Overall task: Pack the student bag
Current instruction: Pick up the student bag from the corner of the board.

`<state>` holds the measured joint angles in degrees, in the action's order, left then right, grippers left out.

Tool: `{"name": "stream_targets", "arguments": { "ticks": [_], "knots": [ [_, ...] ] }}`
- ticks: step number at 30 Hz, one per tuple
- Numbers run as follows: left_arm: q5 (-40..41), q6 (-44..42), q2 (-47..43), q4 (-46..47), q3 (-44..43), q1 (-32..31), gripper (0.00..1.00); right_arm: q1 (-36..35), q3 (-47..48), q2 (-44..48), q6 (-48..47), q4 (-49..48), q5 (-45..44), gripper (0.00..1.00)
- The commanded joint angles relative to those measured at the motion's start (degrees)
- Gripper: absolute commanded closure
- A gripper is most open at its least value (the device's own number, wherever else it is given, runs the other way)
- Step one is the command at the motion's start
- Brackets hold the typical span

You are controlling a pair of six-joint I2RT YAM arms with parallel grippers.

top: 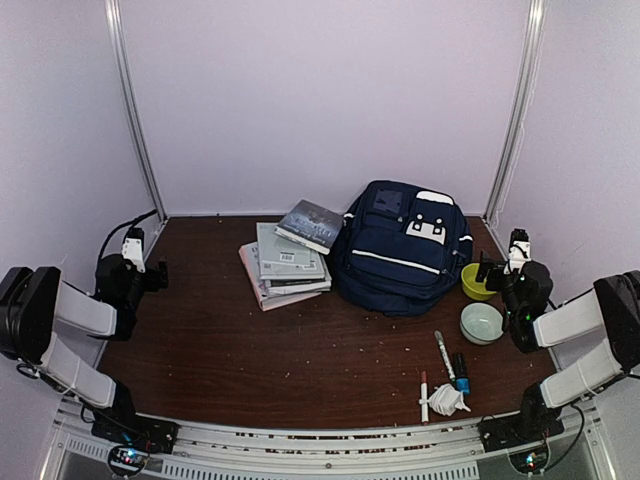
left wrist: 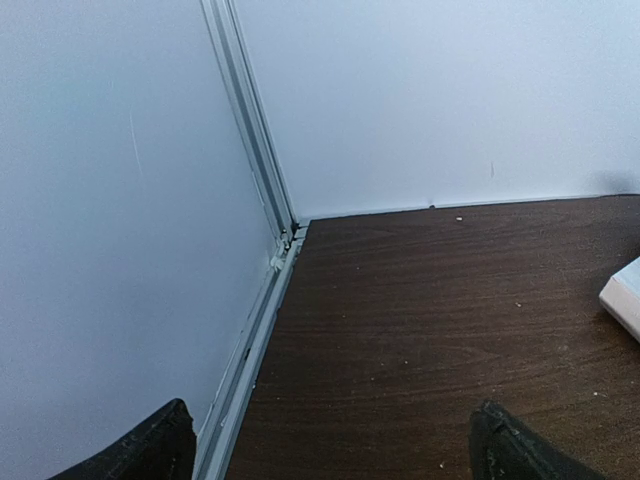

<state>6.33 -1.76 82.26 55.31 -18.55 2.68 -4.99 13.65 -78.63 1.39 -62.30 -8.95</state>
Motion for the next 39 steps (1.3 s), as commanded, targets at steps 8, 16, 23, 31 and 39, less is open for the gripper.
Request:
{"name": "stream_targets", "arguments": {
  "ticks": [8, 16, 23, 31, 39],
  "knots": [
    [-0.6, 0.5, -0.5, 2.3, -0.7, 0.2, 0.02, 0.5, 1.1, 0.8, -0.3, 0.8, 1.1, 0.0],
    [0.3, 2.5, -16.9, -21.8, -11.7, -0.3, 0.02, 0.5, 13.8, 12.0, 1.8, 30.1, 0.8, 0.0],
    [-9.5, 8.7, -19.3, -46.2, -33.4, -5.6, 0.02, 0.5, 39.0, 6.8, 12.5, 65.1, 7.3, 0.21],
    [-18.4, -8.0, -8.8, -74.8, -54.1, -28.1, 0.02, -1.0, 48.9, -6.2, 18.9, 77.7, 11.5, 0.29],
    [-21.2, -12.4, -3.3, -77.4, -54.3, -36.0, 0.02, -5.4, 57.0, -18.5, 17.9, 85.7, 13.6, 0.25]
  ]
}}
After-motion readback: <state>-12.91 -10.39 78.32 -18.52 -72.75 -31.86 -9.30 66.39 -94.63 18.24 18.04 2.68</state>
